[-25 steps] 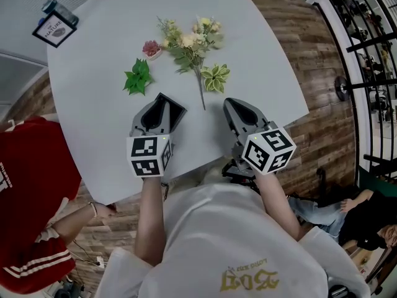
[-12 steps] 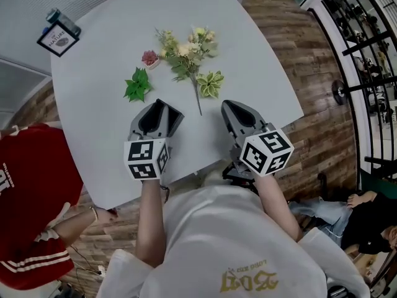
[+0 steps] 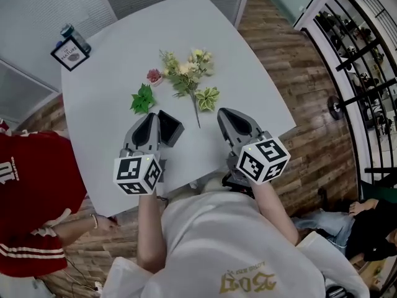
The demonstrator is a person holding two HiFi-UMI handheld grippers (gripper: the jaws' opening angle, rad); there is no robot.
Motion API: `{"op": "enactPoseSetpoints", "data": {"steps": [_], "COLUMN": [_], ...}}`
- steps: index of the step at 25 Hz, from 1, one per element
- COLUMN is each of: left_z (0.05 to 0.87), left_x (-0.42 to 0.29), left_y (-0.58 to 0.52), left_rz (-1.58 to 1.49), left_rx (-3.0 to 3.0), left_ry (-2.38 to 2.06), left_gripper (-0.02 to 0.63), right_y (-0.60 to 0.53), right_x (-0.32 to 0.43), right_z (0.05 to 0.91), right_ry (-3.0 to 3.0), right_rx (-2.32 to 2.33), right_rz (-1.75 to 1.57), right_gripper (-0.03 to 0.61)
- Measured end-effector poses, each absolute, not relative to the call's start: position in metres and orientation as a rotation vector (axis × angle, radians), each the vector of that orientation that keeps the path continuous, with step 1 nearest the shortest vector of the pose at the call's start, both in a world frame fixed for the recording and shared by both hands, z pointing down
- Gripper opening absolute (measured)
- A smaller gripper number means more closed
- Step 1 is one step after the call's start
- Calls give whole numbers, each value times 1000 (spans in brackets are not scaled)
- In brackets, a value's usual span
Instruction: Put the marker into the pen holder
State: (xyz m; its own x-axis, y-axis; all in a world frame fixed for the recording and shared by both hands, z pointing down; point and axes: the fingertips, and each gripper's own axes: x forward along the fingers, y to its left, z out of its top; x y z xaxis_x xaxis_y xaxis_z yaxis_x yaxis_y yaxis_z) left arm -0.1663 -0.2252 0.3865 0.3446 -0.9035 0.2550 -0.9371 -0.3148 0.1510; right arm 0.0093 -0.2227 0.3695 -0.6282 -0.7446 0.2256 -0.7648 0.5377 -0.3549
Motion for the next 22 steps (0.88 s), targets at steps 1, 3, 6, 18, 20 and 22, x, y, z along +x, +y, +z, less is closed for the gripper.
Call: {"op": "enactPoseSetpoints", "data": {"steps": [1,3,6,18,20,22], "left_z": [382,377,375,380,380,381], "left_x": [-167,-168,-167,-164,-165,-167], "left_y": [-222,-218,-213,-204,-204,-203], "left_rz": [159,140,148,174,175,175], "left_rx": [2340,2344,2354,2357,2357,2355], "left_ry": [-1650,-1657,-1665,-1644,-1643,-1643], "left_gripper": [20,17,15,15,15,15], "right_y": [-221,-218,-214,-204,-204,-204], "right_x": [9,9,8,7,7,6], "right_z": [367,365,364,369,369,369], "right_ry": [-2720,-2726,-2732,-2726,-2725,-2725], "right_rx": [1331,1328,1323,1309,1312,1313], "right_rz": [657,650,650,661,662,663], "right_gripper": [17,17,17,17,17,17]}}
